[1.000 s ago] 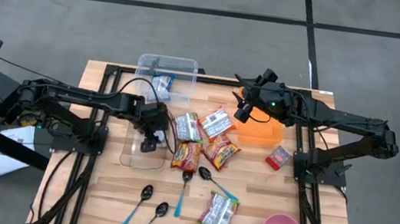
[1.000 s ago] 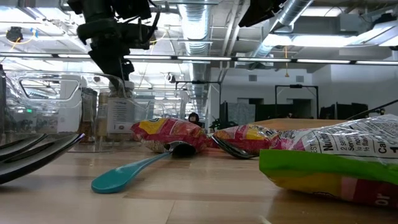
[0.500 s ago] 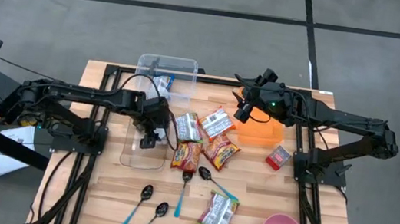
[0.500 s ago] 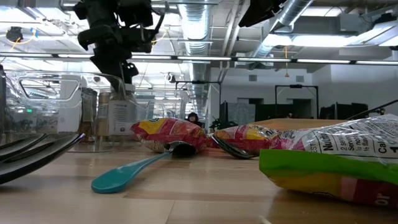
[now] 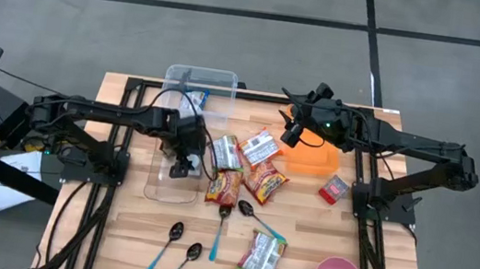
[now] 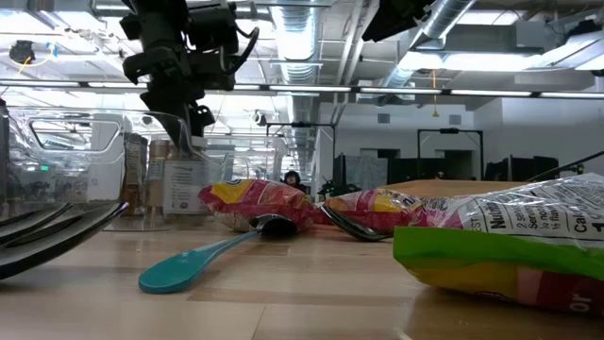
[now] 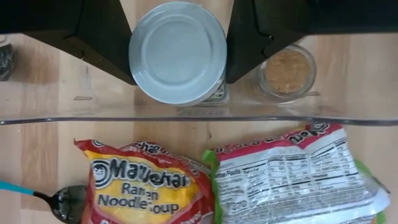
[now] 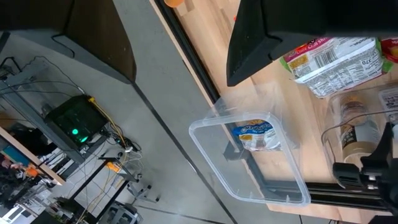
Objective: Pick & Place Food Item
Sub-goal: Put the white seasoning bottle into the transparent bin, then put the red noodle pack into the transparent container
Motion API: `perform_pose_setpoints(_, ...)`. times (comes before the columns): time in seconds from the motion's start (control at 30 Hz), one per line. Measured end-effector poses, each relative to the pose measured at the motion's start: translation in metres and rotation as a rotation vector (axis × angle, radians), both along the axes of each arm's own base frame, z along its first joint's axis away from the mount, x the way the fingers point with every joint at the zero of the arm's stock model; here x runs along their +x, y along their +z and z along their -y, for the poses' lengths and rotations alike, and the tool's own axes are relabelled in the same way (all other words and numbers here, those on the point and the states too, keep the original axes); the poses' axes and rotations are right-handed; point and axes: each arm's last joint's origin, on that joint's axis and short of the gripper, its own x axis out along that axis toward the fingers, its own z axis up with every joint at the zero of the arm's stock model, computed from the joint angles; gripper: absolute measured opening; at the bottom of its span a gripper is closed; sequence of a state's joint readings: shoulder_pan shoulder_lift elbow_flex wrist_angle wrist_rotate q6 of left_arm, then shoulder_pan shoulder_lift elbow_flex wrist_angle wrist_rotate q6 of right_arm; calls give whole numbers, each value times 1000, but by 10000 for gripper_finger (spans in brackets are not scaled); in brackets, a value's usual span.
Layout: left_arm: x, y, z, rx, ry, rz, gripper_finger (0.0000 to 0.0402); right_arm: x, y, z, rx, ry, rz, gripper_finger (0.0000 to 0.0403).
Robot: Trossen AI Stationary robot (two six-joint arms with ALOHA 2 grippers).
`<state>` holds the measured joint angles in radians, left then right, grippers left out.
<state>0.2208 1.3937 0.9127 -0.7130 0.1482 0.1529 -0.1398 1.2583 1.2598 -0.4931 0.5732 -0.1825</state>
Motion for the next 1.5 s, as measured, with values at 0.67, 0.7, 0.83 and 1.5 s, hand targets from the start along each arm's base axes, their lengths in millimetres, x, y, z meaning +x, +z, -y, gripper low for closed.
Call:
perform_pose_setpoints(0.67, -12, 19, -1, 42, 25, 71, 252, 0, 0, 0, 0, 0, 0, 244)
perform_pose_setpoints(0.7, -13, 21, -1, 46, 26, 86, 252, 0, 0, 0, 0, 0, 0, 244)
perform_pose_setpoints(0.83, -21, 34, 1, 62, 67, 135, 252, 0, 0, 0, 0, 0, 0, 244)
perform_pose_setpoints(1.5, -60, 109, 9, 38, 296, 658, 222, -1, -4, -4, 19, 34, -44, 244)
